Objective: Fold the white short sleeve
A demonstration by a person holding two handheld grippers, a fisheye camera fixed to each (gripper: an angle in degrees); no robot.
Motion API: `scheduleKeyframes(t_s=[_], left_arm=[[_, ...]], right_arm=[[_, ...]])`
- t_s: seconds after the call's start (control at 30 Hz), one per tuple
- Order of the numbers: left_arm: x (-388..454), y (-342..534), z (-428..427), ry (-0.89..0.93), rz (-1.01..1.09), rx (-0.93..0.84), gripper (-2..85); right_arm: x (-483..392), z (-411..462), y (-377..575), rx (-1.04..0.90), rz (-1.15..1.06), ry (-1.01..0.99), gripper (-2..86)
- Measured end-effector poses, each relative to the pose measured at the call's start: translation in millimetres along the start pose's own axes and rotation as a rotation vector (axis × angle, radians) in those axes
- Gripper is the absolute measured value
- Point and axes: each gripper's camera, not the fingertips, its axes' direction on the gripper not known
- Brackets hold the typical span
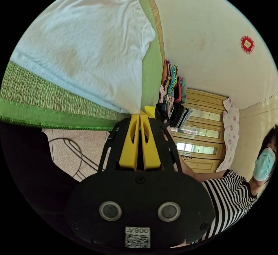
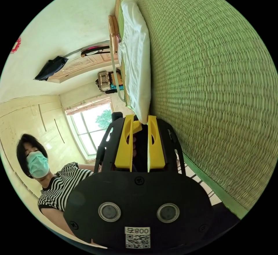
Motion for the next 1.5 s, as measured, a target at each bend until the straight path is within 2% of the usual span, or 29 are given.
scheduleKeyframes(t_s=[0.63, 0.83, 0.97, 1.1, 1.5], left_arm=[[0.4, 25.7, -47.7, -0.016, 0.083, -0.006, 1.1], [-12.9, 40.5, -89.5, 0.064, 0.034, 0.078, 5.4], [-31.0, 48.7, -107.2, 0.192, -0.059, 0.166, 9.1], [-31.1, 48.1, -112.4, 0.200, -0.092, 0.179, 11.5], [-47.3, 64.4, -150.3, 0.358, -0.224, 0.475, 11.9]], right_arm=[[-18.0, 13.7, 14.1, 0.007, -0.024, -0.017, 2.3], [-48.0, 9.2, 21.4, 0.008, -0.080, -0.024, 1.7], [-68.4, 7.7, 23.8, 0.007, -0.108, -0.032, 1.6], [-89.4, 9.0, 24.5, -0.013, -0.136, -0.008, 1.5], [-125.2, -1.2, 42.4, -0.010, -0.176, -0.009, 1.6]])
